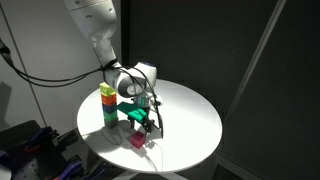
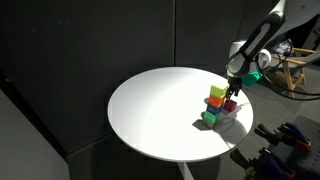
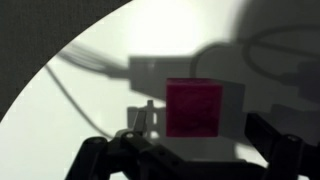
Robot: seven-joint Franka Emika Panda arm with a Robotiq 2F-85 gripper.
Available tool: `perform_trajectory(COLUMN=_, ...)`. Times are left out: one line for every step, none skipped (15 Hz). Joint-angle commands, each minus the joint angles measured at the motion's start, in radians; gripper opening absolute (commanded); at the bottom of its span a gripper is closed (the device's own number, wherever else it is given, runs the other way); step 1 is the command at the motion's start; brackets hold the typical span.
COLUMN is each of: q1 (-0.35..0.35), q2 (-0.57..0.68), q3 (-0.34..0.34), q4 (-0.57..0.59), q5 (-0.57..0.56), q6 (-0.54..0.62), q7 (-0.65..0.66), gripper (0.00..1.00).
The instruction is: Put the pink block on the table
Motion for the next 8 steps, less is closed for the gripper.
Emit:
perform_trajectory(q1=0.012, q2=-0.078, q3=-0.011, q4=-0.038, q5=-0.035, q6=-0.050, q7=0.032, gripper=1.00)
perform_trajectory(q1=0.015, q2=-0.091, q3=-0.014, q4=-0.042, q5=-0.039, q6=-0.060, q7=0.036, gripper=1.00)
perform_trajectory(q1=0.018, q2=-0.105, q3=-0.016, q4=-0.048, q5=-0.044, q6=-0.068, q7=0.039, gripper=1.00)
perform_trajectory(q1=0.021, q2=-0.120, q3=-0.017, q4=-0.054, q5=-0.049, q6=-0.080, q7=0.041, gripper=1.00)
perform_trajectory(q1=0.024, q2=-0.134, q3=-0.019, q4=-0.061, q5=-0.054, q6=-0.088, q7=0.044, gripper=1.00)
perform_trajectory(q1=0.028, q2=-0.151, q3=-0.022, q4=-0.069, q5=-0.059, q6=-0.102, q7=0.049, gripper=1.00)
perform_trajectory(q1=0.033, q2=-0.167, q3=-0.025, q4=-0.076, q5=-0.065, q6=-0.111, q7=0.057, gripper=1.00)
perform_trajectory(q1=0.036, q2=-0.186, q3=-0.027, q4=-0.086, q5=-0.070, q6=-0.119, q7=0.065, gripper=1.00)
